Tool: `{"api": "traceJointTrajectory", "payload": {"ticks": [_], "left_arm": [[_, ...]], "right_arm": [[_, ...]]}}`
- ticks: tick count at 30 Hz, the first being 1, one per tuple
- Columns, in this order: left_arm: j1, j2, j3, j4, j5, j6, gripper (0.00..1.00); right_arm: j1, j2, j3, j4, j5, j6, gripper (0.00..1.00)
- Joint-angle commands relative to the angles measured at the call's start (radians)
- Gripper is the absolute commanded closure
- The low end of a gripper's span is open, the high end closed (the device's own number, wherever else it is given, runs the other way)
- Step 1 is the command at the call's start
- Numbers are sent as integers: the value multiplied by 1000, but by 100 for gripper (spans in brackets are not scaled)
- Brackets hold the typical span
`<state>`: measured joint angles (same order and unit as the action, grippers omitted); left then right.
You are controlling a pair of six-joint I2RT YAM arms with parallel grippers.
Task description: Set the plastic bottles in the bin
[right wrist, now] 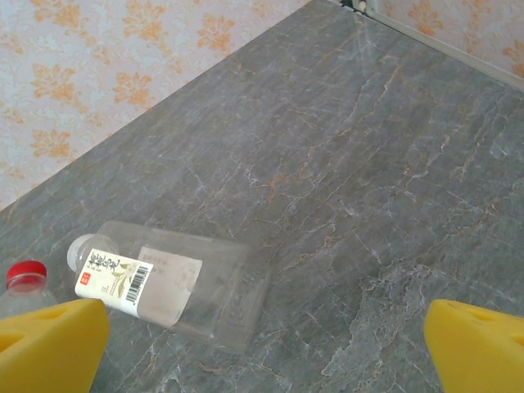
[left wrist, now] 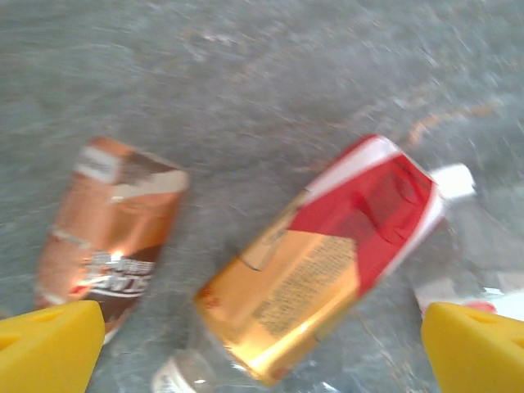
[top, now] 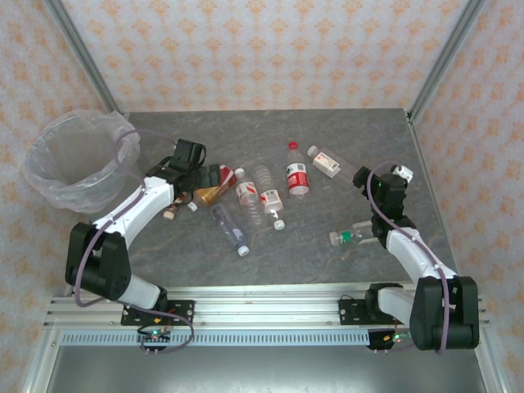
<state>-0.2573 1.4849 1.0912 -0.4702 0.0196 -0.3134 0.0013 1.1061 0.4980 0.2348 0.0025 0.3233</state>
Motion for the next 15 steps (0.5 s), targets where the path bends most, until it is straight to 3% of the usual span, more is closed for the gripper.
{"api": "traceJointTrajectory", "payload": {"ticks": [1,6,15], "left_arm": [[-17,52,82,-92,49,101,0],[-16,201,226,-223,-1,194,0],[-15,372,387,-316,72,297,0]], "right_arm": [[-1,-18,35,-37,71,59,1],[0,-37,40,-56,44,60,1],[0,-35,60,-86,6,59,1]]}}
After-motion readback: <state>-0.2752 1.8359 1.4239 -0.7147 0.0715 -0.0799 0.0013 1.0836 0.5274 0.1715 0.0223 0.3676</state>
